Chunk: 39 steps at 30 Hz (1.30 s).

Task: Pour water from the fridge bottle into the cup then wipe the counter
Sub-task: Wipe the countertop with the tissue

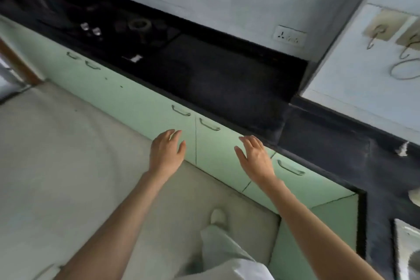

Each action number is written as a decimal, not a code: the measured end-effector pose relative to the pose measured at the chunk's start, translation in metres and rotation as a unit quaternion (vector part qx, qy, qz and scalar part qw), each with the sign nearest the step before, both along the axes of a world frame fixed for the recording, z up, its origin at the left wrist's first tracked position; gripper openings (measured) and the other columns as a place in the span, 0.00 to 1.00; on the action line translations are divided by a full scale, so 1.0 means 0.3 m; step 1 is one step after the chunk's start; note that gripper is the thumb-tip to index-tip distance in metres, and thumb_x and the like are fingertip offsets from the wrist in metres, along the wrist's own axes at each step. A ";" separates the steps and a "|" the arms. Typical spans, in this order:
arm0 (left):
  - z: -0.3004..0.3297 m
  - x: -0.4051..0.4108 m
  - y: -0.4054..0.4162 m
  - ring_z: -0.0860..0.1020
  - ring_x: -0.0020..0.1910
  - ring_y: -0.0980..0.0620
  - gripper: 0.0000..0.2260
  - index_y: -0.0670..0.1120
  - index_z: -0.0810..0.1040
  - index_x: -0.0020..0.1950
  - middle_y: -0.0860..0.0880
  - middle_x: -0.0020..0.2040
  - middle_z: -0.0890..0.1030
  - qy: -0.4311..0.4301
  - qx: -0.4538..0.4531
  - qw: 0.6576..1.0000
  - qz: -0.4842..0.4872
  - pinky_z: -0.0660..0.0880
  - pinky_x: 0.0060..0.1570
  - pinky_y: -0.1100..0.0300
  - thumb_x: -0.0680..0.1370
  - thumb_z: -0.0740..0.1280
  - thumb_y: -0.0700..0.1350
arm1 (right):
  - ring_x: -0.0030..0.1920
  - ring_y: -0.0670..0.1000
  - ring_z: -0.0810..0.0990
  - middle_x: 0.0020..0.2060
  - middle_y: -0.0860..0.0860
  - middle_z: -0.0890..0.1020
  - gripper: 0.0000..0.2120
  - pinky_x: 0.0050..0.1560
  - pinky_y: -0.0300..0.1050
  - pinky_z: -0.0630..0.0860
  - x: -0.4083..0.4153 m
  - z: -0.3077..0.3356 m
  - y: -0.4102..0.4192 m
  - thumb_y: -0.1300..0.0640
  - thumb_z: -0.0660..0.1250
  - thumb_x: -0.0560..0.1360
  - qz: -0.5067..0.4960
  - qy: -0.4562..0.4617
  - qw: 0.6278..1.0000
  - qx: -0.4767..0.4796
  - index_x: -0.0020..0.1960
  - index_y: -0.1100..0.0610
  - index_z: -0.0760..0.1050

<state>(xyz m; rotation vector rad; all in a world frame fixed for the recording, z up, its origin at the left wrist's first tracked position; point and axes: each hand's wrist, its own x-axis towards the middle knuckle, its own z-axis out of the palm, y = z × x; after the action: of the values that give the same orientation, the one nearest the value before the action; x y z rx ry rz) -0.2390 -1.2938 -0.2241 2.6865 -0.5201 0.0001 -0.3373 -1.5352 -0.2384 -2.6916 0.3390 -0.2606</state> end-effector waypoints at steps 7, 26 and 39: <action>-0.001 0.145 0.267 0.76 0.61 0.38 0.20 0.41 0.77 0.64 0.39 0.62 0.78 -0.002 0.022 0.990 0.141 0.72 0.61 0.44 0.78 0.58 0.51 | 0.68 0.57 0.69 0.64 0.56 0.75 0.20 0.69 0.50 0.66 0.377 0.027 0.238 0.52 0.60 0.81 0.132 0.005 0.991 -0.007 0.68 0.62 0.71; 0.122 0.800 0.738 0.65 0.72 0.43 0.21 0.47 0.67 0.73 0.45 0.73 0.69 0.012 0.063 0.931 0.360 0.60 0.71 0.48 0.82 0.56 0.52 | 0.69 0.57 0.67 0.66 0.59 0.73 0.20 0.71 0.50 0.62 1.378 0.139 0.934 0.53 0.57 0.82 0.380 0.004 0.924 -0.024 0.69 0.63 0.69; 0.099 1.252 1.509 0.65 0.72 0.42 0.21 0.47 0.66 0.73 0.44 0.73 0.68 0.038 0.091 0.916 0.388 0.61 0.71 0.46 0.82 0.55 0.53 | 0.69 0.57 0.66 0.66 0.58 0.73 0.20 0.69 0.49 0.63 1.885 0.138 1.706 0.53 0.57 0.82 0.394 0.008 0.919 -0.007 0.69 0.62 0.69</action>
<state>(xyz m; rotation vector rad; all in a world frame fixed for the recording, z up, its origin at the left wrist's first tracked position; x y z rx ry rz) 0.1365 -0.8410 -0.1945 2.8668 0.6202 0.0723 0.2281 -1.0233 -0.1970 -2.5960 -0.7418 0.0066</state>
